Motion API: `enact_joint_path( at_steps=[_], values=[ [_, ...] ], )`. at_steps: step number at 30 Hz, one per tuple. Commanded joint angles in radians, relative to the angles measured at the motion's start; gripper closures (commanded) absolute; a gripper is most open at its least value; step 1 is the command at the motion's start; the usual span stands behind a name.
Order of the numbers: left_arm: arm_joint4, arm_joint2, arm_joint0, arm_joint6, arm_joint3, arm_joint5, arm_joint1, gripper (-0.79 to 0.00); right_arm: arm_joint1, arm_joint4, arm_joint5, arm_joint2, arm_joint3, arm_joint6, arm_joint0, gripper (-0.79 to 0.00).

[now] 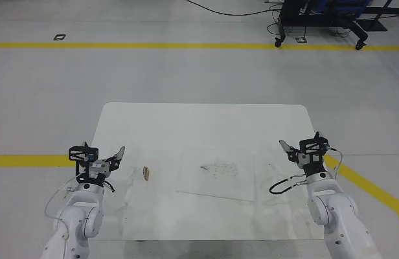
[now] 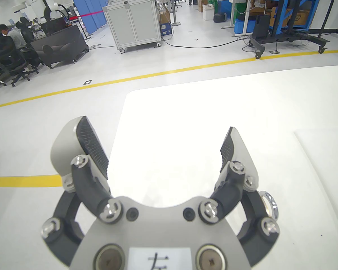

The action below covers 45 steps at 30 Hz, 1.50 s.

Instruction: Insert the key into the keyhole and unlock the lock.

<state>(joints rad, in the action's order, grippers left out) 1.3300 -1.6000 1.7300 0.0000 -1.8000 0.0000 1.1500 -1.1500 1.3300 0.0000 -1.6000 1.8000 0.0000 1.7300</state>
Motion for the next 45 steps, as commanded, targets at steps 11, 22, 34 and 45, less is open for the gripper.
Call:
enact_joint_path(
  at_steps=[11, 22, 34, 45],
  values=[
    [0.000, 0.000, 0.000, 0.000, 0.000, 0.000, 0.000, -0.785, 0.000, 0.001, -0.013, 0.006, 0.003, -0.001, -0.003, -0.785],
    [0.000, 0.000, 0.000, 0.000, 0.000, 0.000, 0.000, -0.785, -0.018, 0.103, -0.193, 0.249, -0.099, 0.162, -0.245, -0.785],
    [0.000, 0.000, 0.000, 0.000, 0.000, 0.000, 0.000, -0.785, -0.019, 0.089, -0.254, 0.276, -0.110, 0.164, -0.265, -0.785],
    [0.000, 0.000, 0.000, 0.000, 0.000, 0.000, 0.000, -0.785, -0.019, 0.090, -0.267, 0.283, -0.108, 0.161, -0.265, -0.785]
  ],
)
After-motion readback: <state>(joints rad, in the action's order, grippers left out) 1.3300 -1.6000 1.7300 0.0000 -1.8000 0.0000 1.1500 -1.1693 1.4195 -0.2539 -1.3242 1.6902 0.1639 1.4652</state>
